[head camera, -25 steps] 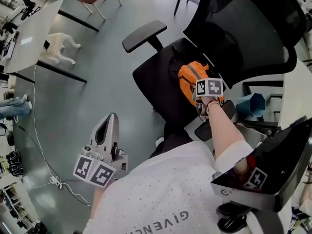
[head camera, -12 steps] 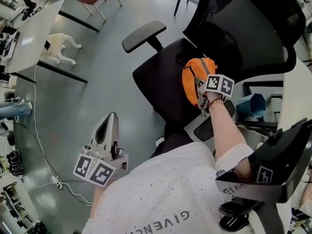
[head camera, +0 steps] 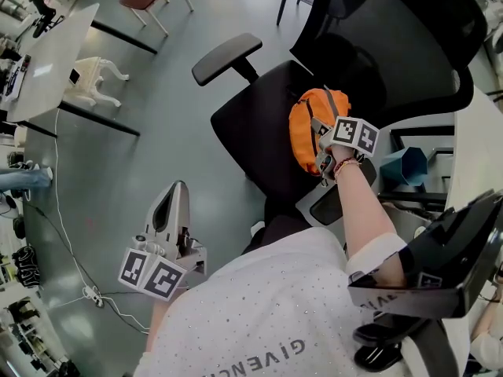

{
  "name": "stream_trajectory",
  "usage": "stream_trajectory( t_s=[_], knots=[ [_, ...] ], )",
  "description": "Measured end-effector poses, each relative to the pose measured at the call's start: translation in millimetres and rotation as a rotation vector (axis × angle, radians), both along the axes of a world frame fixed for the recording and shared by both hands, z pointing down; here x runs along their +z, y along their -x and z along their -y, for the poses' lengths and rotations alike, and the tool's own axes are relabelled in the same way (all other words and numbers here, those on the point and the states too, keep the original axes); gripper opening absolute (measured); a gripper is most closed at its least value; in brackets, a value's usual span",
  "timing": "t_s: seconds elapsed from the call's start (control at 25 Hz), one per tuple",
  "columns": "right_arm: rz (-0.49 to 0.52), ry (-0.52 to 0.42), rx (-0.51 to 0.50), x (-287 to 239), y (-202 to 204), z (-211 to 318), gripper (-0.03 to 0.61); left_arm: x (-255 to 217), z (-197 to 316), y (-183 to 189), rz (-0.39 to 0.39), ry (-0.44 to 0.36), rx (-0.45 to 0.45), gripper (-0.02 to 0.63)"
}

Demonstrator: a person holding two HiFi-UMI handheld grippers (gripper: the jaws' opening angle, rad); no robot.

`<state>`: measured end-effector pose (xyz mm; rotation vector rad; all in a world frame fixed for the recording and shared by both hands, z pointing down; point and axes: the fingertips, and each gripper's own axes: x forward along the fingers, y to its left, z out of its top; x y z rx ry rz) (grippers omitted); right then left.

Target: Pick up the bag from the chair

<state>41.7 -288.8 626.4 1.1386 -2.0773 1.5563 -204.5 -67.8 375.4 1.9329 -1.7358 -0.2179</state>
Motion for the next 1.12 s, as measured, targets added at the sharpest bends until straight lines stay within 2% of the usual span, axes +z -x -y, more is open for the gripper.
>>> stream_trajectory(
  t_s=[0.32,1.12],
  knots=[
    [0.021,-0.022,0.004,-11,4,-2,0.035,7,-2,-5,0.004,0.035,-0.026,-0.002],
    [0.034,-0.081,-0.036,-51,25,-29,0.035,-11,-17,11,-0.032,-0.025,-0.049,0.0]
  ],
)
